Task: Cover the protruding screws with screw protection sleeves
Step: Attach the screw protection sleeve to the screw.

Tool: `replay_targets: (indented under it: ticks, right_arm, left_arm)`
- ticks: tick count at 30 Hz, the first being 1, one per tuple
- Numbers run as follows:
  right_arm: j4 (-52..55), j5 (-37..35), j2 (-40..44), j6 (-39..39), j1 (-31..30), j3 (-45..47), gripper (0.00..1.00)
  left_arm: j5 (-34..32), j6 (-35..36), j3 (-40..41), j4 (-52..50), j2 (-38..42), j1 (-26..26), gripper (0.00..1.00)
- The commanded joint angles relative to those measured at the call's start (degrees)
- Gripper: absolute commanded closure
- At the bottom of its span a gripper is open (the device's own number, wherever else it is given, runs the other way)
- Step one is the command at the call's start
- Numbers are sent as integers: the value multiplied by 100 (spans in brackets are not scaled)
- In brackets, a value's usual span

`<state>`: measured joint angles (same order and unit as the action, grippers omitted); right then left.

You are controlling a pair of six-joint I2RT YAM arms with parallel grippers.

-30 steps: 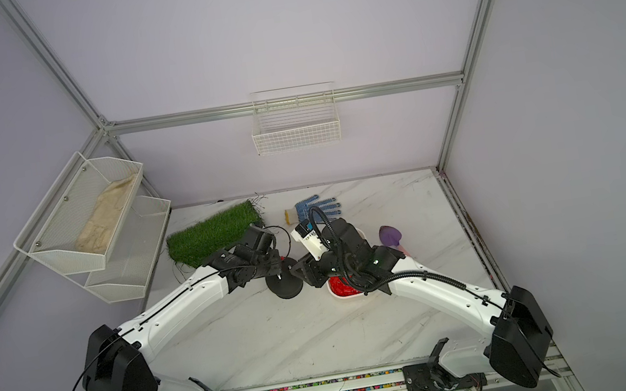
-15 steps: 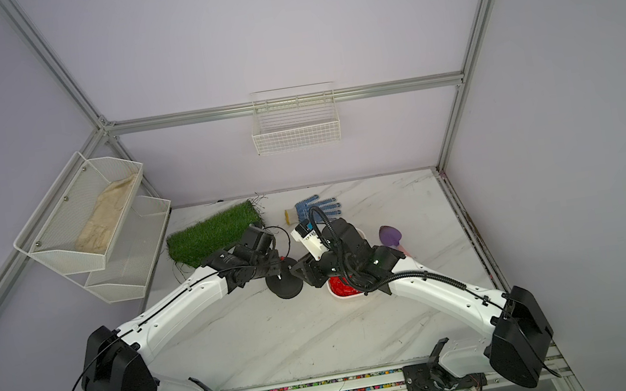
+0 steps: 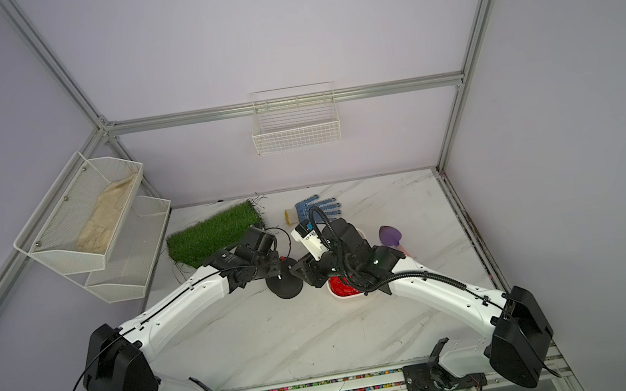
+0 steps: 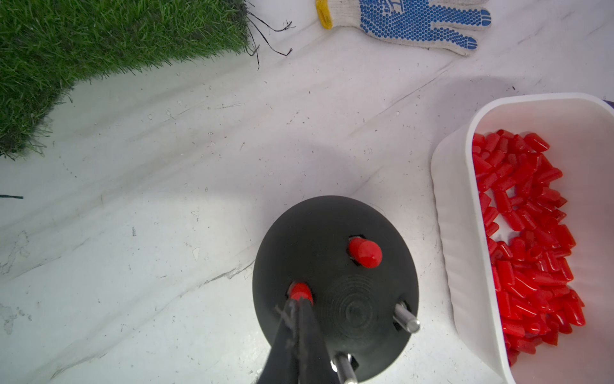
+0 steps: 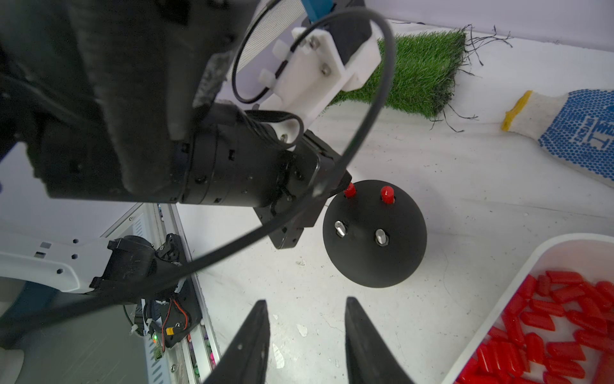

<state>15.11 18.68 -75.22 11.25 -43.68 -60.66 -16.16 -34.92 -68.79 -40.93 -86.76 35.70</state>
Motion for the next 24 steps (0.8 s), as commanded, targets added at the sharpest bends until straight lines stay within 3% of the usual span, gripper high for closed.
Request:
replay_targets:
  ticks: [1,15,24]
  right_arm:
    - [0,-40,82,-61,-31,-15,60]
    - [3,-139,145,-42,-26,-68,60]
    - [95,-770,218,152,-26,-34,59]
  left_arm:
    - [-91,-91,-231,-27,-113,18,95]
    - [-73,5,-422,-126,-9,13,93]
    - [-132,233,-630,-179,330,10,78]
